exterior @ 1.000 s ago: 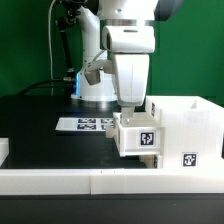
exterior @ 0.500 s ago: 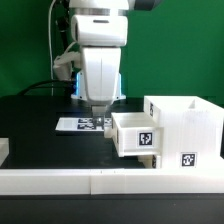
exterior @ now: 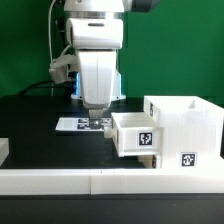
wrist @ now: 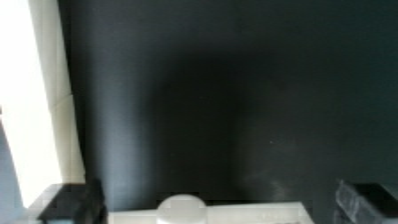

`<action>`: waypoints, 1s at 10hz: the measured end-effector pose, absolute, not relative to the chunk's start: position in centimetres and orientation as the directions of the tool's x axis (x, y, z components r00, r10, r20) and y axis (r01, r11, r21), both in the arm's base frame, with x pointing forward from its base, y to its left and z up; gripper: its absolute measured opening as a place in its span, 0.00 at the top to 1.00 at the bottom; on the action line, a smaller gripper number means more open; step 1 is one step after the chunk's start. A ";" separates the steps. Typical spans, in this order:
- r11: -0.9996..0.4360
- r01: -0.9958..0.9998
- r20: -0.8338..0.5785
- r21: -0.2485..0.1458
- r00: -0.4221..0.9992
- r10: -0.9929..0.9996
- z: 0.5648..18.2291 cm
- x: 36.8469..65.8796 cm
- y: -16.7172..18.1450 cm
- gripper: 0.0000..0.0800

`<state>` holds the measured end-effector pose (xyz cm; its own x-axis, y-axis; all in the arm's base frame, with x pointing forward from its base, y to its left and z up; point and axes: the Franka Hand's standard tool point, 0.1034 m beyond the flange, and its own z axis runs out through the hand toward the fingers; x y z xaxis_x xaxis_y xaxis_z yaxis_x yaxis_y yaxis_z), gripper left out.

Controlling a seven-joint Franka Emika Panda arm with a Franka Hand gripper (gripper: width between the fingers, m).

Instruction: Assemble drawer

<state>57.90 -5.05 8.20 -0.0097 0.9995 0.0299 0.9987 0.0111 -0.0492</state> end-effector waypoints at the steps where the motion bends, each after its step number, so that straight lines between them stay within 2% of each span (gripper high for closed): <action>1: 0.007 0.998 0.067 -0.059 -0.003 0.998 7.3 57.9 -4.8 0.19; 6: 0.064 0.997 0.246 -0.031 -0.055 0.968 5.8 59.3 -4.1 0.19; 8: 0.050 0.998 0.242 -0.037 -0.040 0.969 5.7 59.2 -4.2 0.19; 10: 0.059 0.998 0.243 -0.027 -0.051 0.969 6.0 59.2 -3.6 0.19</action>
Offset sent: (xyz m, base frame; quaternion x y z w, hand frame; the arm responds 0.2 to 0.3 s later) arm 0.0220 0.0359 -0.0072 -0.0178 0.1929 -0.0173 0.9809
